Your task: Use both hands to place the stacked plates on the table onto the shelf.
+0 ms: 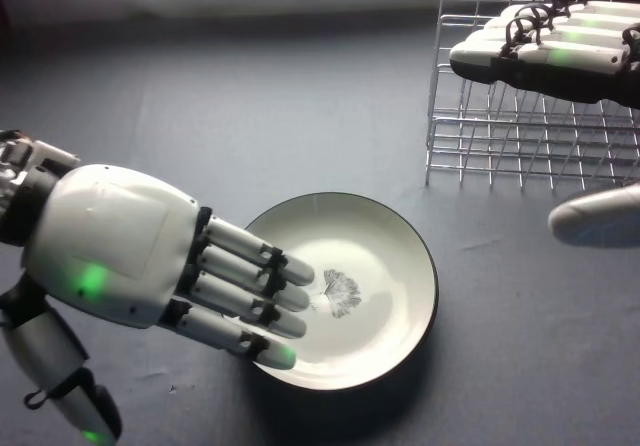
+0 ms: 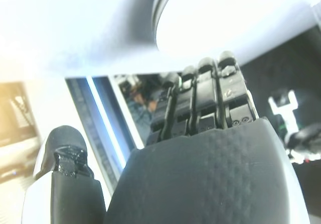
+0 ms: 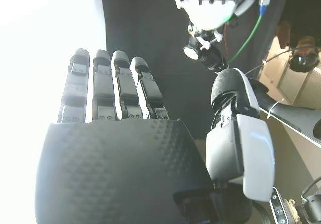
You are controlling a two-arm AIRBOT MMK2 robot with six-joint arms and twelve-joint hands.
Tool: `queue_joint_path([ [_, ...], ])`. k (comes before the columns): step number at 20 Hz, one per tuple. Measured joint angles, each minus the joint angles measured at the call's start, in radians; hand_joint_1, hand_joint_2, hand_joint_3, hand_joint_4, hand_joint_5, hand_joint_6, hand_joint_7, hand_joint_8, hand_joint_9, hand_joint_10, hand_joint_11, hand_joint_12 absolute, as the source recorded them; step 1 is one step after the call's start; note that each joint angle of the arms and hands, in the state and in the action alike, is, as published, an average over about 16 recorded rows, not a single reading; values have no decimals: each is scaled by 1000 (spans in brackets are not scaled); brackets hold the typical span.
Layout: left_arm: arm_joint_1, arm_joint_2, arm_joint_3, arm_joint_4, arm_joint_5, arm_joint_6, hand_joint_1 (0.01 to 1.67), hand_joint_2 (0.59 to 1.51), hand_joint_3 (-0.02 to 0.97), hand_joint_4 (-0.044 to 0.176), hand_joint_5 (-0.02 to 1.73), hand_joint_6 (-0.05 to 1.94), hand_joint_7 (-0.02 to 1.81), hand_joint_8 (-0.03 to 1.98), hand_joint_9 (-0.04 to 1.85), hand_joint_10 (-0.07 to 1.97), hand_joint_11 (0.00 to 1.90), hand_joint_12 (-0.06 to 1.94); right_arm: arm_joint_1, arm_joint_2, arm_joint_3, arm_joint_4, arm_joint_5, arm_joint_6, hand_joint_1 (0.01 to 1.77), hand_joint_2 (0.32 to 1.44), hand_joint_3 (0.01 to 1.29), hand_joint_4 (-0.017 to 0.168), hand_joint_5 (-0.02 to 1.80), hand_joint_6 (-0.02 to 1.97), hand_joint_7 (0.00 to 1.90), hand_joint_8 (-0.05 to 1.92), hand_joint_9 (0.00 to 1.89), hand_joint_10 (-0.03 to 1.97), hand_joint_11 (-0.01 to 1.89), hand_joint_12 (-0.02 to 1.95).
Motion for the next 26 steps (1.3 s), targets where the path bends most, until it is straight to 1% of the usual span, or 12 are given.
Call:
queue_joint_path([
  [5,8,-35,26,16,52,-15,16,1095,20,0,28,-4,19,-6,19,7,14,-14,-5,-3,0,-13,7,0,255,1162,23,-2,12,16,23,11,22,8,19,-6],
  [7,8,-47,37,23,68,-23,16,1096,20,0,32,-4,24,-5,23,7,16,-4,-8,-3,0,-19,11,0,249,1169,23,-2,12,16,23,11,22,8,20,-6],
  [12,9,-73,73,44,98,-45,17,1086,20,0,64,-8,52,-5,50,8,16,109,-30,-5,0,-33,25,-2,189,1193,23,-2,13,16,22,11,22,8,21,-6],
  [16,10,-86,101,59,113,-62,16,1073,20,-1,89,-9,74,-5,64,8,16,183,-58,-5,1,-44,37,-5,111,1219,23,-2,14,16,22,11,22,8,21,-6],
  [21,10,-94,126,71,120,-79,16,1055,20,-3,118,-12,98,-5,86,8,16,295,-88,-7,6,-58,44,-11,32,1251,24,-2,14,16,21,11,22,8,21,-7],
  [23,12,-96,134,74,122,-84,16,1047,20,-5,124,-14,105,-6,93,8,14,330,-93,-13,14,-71,45,-14,29,1251,23,-2,14,17,21,11,22,8,21,-7],
  [26,15,-97,142,77,122,-86,16,1041,20,-6,116,-17,101,-7,93,8,12,321,-93,-29,35,-100,48,-17,27,1251,24,-2,15,17,21,11,22,8,21,-7],
])
